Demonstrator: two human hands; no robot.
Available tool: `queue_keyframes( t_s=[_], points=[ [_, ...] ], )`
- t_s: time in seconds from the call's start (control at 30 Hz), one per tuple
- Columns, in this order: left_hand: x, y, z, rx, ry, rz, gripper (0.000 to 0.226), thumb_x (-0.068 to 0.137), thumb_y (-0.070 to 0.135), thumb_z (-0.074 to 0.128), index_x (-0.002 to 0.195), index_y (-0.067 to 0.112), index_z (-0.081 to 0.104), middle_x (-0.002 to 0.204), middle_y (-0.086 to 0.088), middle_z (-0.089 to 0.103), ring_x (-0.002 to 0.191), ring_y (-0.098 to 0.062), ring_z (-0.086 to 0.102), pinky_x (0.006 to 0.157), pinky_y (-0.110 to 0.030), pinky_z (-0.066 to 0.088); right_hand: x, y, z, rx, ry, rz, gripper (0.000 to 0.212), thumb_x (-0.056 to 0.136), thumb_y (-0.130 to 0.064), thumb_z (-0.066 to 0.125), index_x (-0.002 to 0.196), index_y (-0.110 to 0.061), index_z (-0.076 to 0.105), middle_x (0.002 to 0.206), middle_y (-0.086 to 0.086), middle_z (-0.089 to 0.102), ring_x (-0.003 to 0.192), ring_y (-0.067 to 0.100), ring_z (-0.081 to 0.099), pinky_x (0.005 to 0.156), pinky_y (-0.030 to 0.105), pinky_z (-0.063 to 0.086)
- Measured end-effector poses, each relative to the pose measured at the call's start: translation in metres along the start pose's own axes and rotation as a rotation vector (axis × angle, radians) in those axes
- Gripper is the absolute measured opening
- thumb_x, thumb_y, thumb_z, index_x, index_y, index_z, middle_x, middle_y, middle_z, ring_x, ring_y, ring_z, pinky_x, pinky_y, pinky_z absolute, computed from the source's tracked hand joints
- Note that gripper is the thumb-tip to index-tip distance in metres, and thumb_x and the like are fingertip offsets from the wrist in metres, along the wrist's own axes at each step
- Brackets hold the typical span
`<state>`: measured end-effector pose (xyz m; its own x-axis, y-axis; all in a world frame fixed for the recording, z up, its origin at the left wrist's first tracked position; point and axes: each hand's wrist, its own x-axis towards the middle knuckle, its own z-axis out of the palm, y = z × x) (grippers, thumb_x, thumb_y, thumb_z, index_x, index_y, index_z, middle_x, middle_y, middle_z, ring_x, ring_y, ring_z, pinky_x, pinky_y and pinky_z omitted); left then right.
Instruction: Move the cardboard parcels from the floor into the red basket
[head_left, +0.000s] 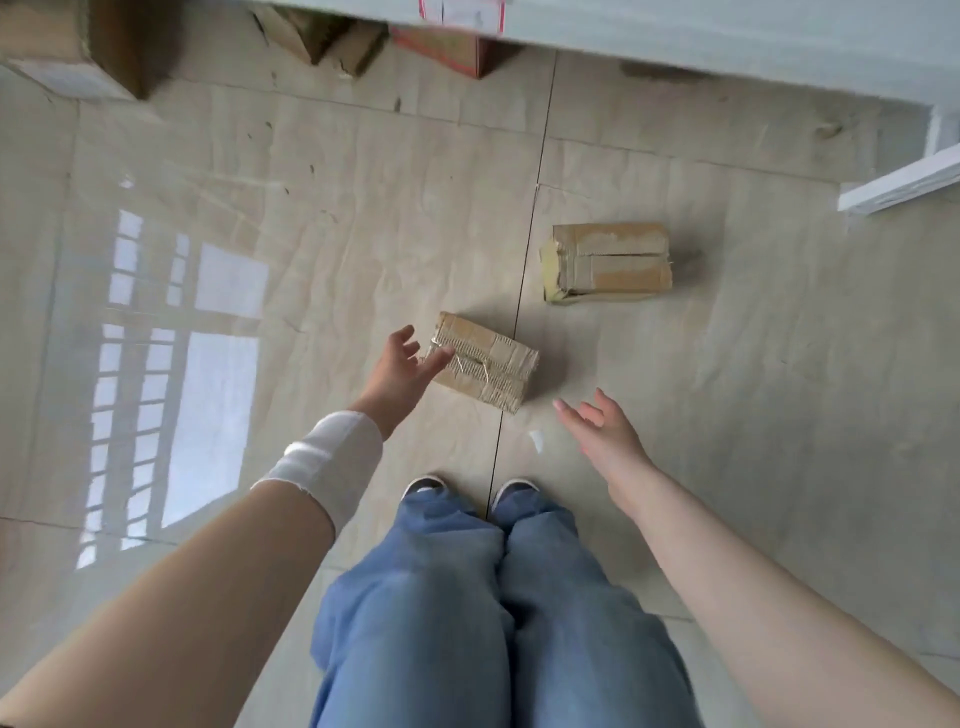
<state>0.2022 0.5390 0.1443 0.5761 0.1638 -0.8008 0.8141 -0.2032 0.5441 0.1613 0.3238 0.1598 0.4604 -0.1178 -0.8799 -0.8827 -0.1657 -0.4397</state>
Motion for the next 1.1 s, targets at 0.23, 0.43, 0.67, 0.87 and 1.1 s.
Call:
queue_keyframes(
  t_s=[0.23,0.43,0.67,0.87,1.1],
  points=[
    [0.142,-0.076,0.014,0.091,-0.101,0.039,0.086,0.082,0.035,0.067,0.149,0.012,0.018,0.154,-0.017,0.027,0.141,-0.027,0.032,0.111,-0.037,0.035,0.161,0.058,0.039,-0.075,-0.125,0.012,0.091,0.073,-0.045,0.069,0.146,-0.016,0.023,0.151,0.006,0.034,0.131,0.018,0.043,0.107,0.039,0.038],
    [0.182,-0.105,0.011,0.105,-0.269,0.114,0.086,0.068,0.059,0.072,0.136,0.015,0.044,0.137,-0.002,0.055,0.123,-0.012,0.055,0.105,-0.035,0.045,0.202,0.072,0.05,-0.003,-0.247,-0.049,0.042,0.081,-0.029,0.065,0.12,-0.024,0.05,0.125,0.0,0.061,0.11,0.015,0.059,0.1,0.039,0.046],
    [0.171,-0.097,0.017,0.031,-0.316,0.166,0.016,0.091,0.029,0.057,0.107,0.027,0.058,0.103,0.009,0.068,0.093,-0.002,0.065,0.076,-0.012,0.051,0.192,0.064,0.05,-0.03,-0.227,-0.077,0.023,0.083,-0.028,0.063,0.104,-0.025,0.056,0.111,0.001,0.065,0.1,0.015,0.062,0.094,0.036,0.049],
    [0.079,-0.044,-0.011,-0.029,-0.305,0.149,0.027,0.089,0.033,0.059,0.113,0.021,0.055,0.1,0.009,0.065,0.093,-0.007,0.063,0.082,-0.02,0.048,0.084,0.009,0.033,-0.029,-0.212,-0.089,0.028,0.085,-0.021,0.06,0.113,-0.017,0.054,0.11,0.003,0.064,0.092,0.011,0.062,0.075,0.024,0.051],
    [-0.122,0.039,-0.088,-0.147,-0.239,0.154,0.018,0.091,0.028,0.056,0.108,0.026,0.051,0.096,0.012,0.062,0.091,-0.006,0.061,0.083,-0.016,0.05,-0.121,-0.08,0.014,-0.119,-0.288,-0.101,0.021,0.085,-0.023,0.061,0.105,-0.019,0.058,0.108,0.0,0.066,0.098,0.012,0.062,0.084,0.029,0.049]
  ],
)
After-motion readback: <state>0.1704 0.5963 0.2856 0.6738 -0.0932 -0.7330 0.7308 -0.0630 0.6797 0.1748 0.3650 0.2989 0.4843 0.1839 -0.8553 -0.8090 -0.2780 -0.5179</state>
